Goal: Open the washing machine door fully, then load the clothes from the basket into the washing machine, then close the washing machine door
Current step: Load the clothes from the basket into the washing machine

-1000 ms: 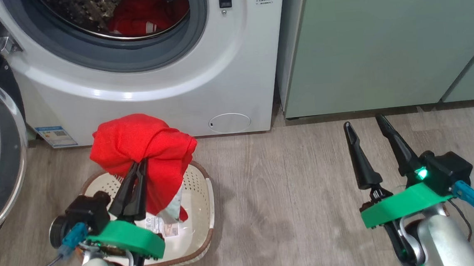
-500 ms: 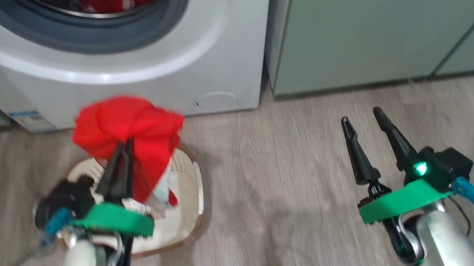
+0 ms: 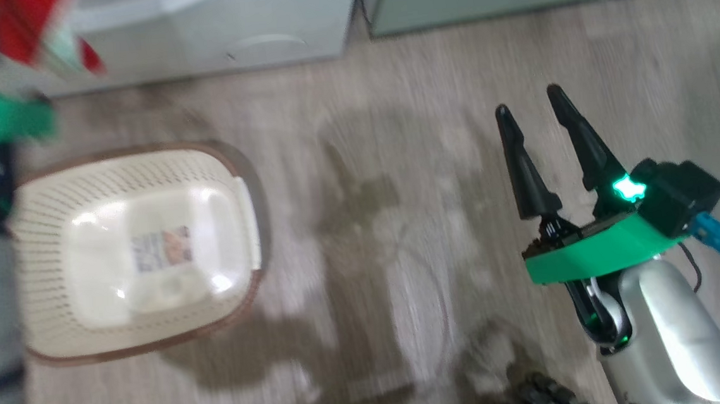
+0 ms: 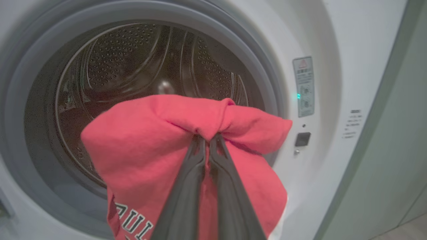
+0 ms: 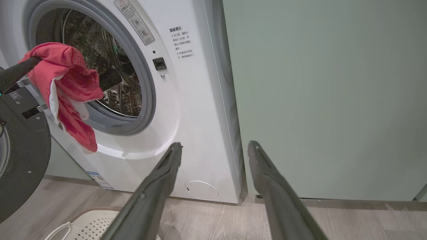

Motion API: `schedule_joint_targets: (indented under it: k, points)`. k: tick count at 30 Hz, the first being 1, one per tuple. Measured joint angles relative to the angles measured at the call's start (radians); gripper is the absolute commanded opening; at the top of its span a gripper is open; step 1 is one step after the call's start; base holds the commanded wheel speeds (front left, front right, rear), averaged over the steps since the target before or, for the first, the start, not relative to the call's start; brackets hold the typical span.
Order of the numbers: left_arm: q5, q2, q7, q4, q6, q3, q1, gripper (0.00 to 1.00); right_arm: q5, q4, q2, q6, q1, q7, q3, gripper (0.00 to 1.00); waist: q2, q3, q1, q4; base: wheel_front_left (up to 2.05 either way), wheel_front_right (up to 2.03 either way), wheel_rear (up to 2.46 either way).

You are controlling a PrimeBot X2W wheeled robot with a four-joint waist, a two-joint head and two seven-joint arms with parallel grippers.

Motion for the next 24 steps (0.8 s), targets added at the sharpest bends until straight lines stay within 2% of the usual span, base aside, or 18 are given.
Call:
schedule_joint_targets:
  k: [2, 3, 4, 5, 6, 12, 19, 24]
  points:
    - [-0.004, 0.042, 0.002, 0.037, 0.0, -0.002, -0.09, 0.0, 0.015, -0.005, 0.0, 0.0, -0.014, 0.0, 0.006, 1.0, 0.0, 0.038, 0.0, -0.019, 0.0, 0.0, 0.0]
    - [-0.004, 0.042, 0.002, 0.037, 0.0, -0.002, -0.09, 0.0, 0.015, -0.005, 0.0, 0.0, -0.014, 0.0, 0.006, 1.0, 0.0, 0.038, 0.0, -0.019, 0.0, 0.0, 0.0]
    - [-0.006, 0.085, 0.021, 0.077, 0.0, -0.009, -0.183, 0.0, 0.033, -0.015, 0.0, 0.0, -0.026, 0.0, 0.009, 1.0, 0.0, 0.075, 0.0, -0.041, 0.0, 0.0, 0.0]
    - [-0.006, 0.085, 0.021, 0.077, 0.0, -0.009, -0.183, 0.0, 0.033, -0.015, 0.0, 0.0, -0.026, 0.0, 0.009, 1.0, 0.0, 0.075, 0.0, -0.041, 0.0, 0.0, 0.0]
    - [-0.006, 0.109, 0.035, 0.095, 0.0, -0.016, -0.228, 0.0, 0.043, -0.017, 0.0, 0.0, -0.032, 0.0, 0.013, 1.0, 0.0, 0.093, 0.0, -0.052, 0.0, 0.0, 0.0]
    - [-0.012, 0.238, 0.133, 0.197, 0.0, -0.129, -0.486, 0.0, 0.095, -0.024, 0.0, 0.0, -0.07, 0.0, 0.048, 1.0, 0.0, 0.19, -0.0001, -0.122, 0.0, 0.0, 0.0]
    - [-0.03, 0.342, 0.22, 0.353, 0.0, -0.234, -0.752, 0.0, 0.159, -0.041, 0.0, 0.0, -0.121, 0.0, 0.104, 1.0, 0.0, 0.285, -0.0002, -0.207, 0.0, 0.0, 0.0]
    - [-0.005, 0.375, 0.243, 0.483, 0.0, -0.273, -0.922, 0.0, 0.19, -0.044, 0.001, 0.0, -0.128, 0.0, 0.136, 1.0, 0.0, 0.338, -0.0002, -0.263, 0.0, 0.0, 0.0]
